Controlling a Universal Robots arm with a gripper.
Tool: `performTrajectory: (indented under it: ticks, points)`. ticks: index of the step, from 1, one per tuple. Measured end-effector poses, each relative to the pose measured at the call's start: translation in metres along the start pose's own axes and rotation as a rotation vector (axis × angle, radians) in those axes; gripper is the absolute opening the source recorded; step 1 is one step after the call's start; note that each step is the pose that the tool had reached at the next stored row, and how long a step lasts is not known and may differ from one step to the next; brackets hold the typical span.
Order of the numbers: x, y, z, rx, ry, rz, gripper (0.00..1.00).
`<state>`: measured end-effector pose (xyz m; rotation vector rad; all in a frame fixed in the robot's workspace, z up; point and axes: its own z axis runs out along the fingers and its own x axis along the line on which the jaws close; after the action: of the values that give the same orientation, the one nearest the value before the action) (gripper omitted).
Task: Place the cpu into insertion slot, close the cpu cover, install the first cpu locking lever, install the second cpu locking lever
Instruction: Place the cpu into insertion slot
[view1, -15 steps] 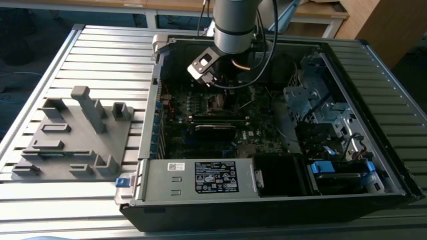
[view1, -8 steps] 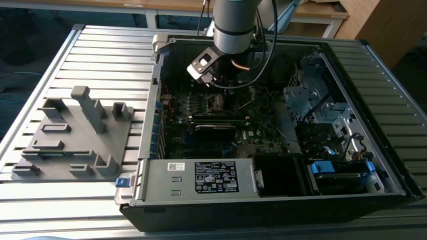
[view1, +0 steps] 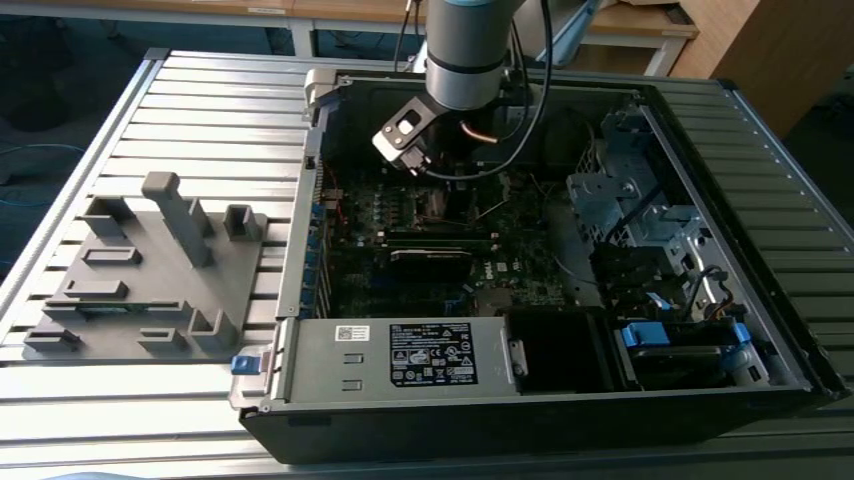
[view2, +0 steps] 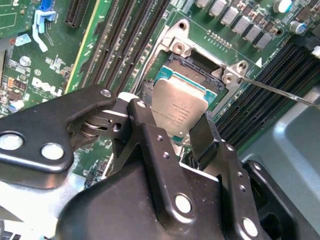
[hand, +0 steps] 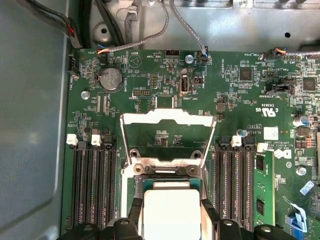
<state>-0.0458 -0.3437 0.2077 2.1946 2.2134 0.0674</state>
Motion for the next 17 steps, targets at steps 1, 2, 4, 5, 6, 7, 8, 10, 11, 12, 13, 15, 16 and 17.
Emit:
performTrajectory:
  ticks: [1, 2, 4, 5, 6, 7, 8, 10, 11, 12, 13, 15, 16, 17]
  points:
    - [0.0, -0.0007, 0.0003, -0.0002, 0.0001, 0.0, 0.54]
    - [0.0, -0.0012, 0.0007, -0.0005, 0.0002, 0.0, 0.54]
    - [0.0, -0.0018, 0.0018, -0.0017, 0.0004, -0.003, 0.54]
    - [0.0, -0.0022, 0.0025, -0.0023, 0.0005, -0.005, 0.54]
    - [0.0, -0.0027, 0.0033, -0.003, 0.0005, -0.006, 0.54]
    - [0.0, -0.0032, 0.0043, -0.0035, 0.0006, -0.006, 0.54]
    - [0.0, -0.0036, 0.005, -0.0038, 0.0006, -0.007, 0.54]
    - [0.0, -0.0038, 0.0058, -0.004, 0.0004, -0.007, 0.54]
    - [0.0002, -0.0038, 0.0059, -0.004, 0.0004, -0.007, 0.54]
    - [0.0008, -0.0038, 0.0059, -0.004, 0.0003, -0.007, 0.54]
    - [0.0014, -0.0038, 0.006, -0.0041, 0.0004, -0.007, 0.54]
    - [0.003, -0.0038, 0.006, -0.004, 0.0004, -0.007, 0.54]
    - [0.0034, -0.0038, 0.006, -0.0041, 0.0005, -0.007, 0.54]
    - [0.0035, -0.0038, 0.0062, -0.0042, 0.0007, -0.007, 0.54]
